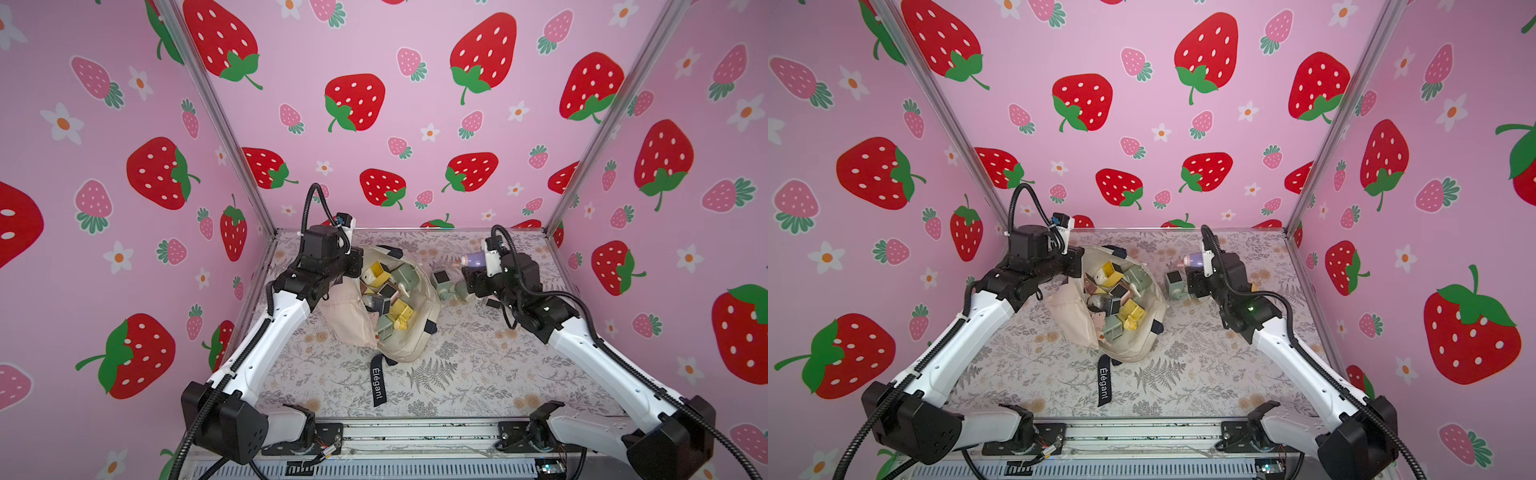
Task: Take out the pencil sharpeners from the tote bags
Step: Place the pencil sharpener at the center of the board.
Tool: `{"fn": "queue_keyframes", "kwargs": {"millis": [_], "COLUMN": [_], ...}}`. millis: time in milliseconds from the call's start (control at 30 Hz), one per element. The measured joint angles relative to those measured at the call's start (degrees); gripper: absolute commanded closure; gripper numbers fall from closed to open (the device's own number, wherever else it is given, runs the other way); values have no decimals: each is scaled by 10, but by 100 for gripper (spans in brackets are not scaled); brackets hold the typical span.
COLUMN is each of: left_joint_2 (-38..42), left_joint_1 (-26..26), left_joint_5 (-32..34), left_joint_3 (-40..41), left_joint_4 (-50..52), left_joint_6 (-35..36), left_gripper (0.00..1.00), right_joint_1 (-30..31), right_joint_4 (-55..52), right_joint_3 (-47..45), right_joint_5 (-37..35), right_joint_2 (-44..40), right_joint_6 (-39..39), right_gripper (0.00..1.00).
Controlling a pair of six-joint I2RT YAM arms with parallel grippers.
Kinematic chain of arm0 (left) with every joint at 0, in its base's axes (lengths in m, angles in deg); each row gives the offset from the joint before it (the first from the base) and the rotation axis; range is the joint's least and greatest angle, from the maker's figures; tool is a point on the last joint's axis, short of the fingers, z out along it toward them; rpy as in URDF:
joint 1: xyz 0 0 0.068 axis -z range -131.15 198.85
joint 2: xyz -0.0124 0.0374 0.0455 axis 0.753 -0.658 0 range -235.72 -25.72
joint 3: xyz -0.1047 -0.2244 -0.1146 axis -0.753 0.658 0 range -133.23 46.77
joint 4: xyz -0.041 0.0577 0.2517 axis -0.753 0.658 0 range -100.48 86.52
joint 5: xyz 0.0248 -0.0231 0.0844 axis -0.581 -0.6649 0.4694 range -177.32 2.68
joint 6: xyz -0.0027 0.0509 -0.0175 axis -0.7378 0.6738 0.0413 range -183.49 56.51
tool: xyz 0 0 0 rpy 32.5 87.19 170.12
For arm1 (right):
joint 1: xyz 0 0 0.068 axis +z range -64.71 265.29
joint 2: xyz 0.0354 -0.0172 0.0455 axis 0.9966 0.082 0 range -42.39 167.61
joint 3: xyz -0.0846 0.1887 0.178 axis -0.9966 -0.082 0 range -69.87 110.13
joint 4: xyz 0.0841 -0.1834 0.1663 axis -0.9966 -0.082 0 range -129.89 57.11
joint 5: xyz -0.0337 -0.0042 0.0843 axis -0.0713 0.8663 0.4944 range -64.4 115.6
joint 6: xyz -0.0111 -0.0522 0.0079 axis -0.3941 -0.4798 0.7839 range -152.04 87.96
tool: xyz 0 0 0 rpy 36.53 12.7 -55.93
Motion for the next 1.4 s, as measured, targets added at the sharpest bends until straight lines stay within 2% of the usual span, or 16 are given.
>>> {"fn": "queue_keyframes", "kwargs": {"millis": [233, 300, 567, 867, 1400], "left_joint_2": [-9, -10, -10, -11, -11], "left_joint_1": [-6, -6, -7, -7, -8], "left_joint_5": [0, 0, 0, -1, -1], "left_joint_3": [0, 0, 0, 0, 0], "left_joint_4": [-11, -11, -12, -12, -12], "left_joint_6": [-2, -2, -2, -3, -6], "left_gripper": [100, 100, 100, 100, 100], "right_joint_1": [-165, -195, -308, -349, -361], "right_joint_4": [3, 4, 18, 16, 24], "right_joint_3": [-45, -49, -16, 19, 114], "right_joint_5": [-9, -17, -10, -17, 18], "right_joint_2": [24, 43, 195, 289, 420], "right_joint_6": [73, 84, 128, 157, 180], "right_gripper": [42, 42, 36, 28, 23]}}
